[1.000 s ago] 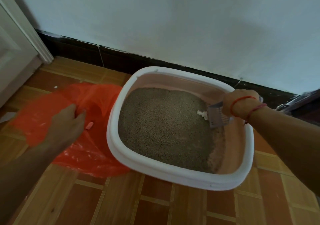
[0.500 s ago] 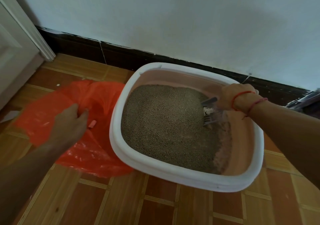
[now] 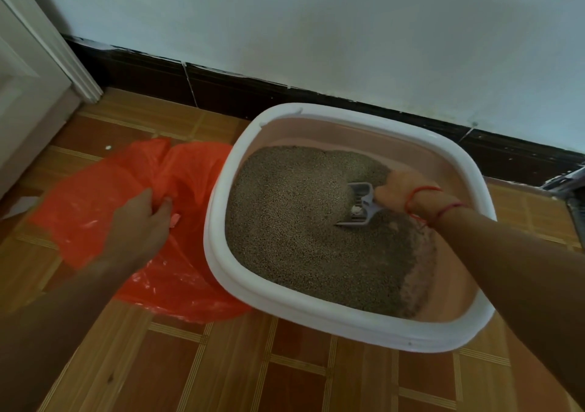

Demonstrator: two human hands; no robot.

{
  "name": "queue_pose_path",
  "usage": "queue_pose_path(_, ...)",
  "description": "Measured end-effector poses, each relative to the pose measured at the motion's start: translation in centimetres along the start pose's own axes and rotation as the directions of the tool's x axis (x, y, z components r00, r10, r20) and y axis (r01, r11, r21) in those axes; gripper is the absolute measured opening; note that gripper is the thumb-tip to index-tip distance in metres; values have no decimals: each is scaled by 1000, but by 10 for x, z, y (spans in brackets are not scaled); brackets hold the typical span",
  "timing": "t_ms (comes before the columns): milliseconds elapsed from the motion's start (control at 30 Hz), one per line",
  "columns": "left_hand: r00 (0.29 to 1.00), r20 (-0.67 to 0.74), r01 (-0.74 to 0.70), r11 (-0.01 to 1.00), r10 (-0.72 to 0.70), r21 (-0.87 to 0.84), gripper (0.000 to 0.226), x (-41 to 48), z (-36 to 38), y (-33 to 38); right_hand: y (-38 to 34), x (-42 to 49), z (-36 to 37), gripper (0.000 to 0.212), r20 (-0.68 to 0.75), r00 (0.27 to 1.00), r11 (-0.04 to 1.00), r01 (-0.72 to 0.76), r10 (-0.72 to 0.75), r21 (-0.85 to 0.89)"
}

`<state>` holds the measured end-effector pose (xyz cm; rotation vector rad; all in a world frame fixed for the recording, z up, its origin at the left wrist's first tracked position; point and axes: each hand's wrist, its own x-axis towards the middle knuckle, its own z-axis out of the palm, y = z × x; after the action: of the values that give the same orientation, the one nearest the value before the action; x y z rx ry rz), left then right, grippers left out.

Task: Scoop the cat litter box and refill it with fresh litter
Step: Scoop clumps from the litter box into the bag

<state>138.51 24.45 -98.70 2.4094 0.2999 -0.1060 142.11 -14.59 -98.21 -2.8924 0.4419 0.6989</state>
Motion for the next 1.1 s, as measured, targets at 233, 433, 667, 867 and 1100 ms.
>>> queue_pose_path(233,1000,-9,-4,999,4,-41,29,2,-8,-1,1,-11,12,31,-71,996,995,-45,51,90)
queue_pose_path(433,1000,12,11,998,-11,-60,29,-2,-15,-2,2,-21,10,25,-50,999,950,0,16,312)
queue_pose_path(667,1000,-13,1,999,-1,-47,30,-7,-26,3,2,-25,0,27,-102,995,935,31,6,353)
queue_pose_path(867,1000,-20,-11,998,10,-57,29,-8,-31,3,-4,-31,-8,25,-67,998,912,25,3,411)
queue_pose_path(1100,999,-35,-36,999,35,-23,29,-11,-31,4,-10,-37,-17,22,-42,999,902,37,-20,431)
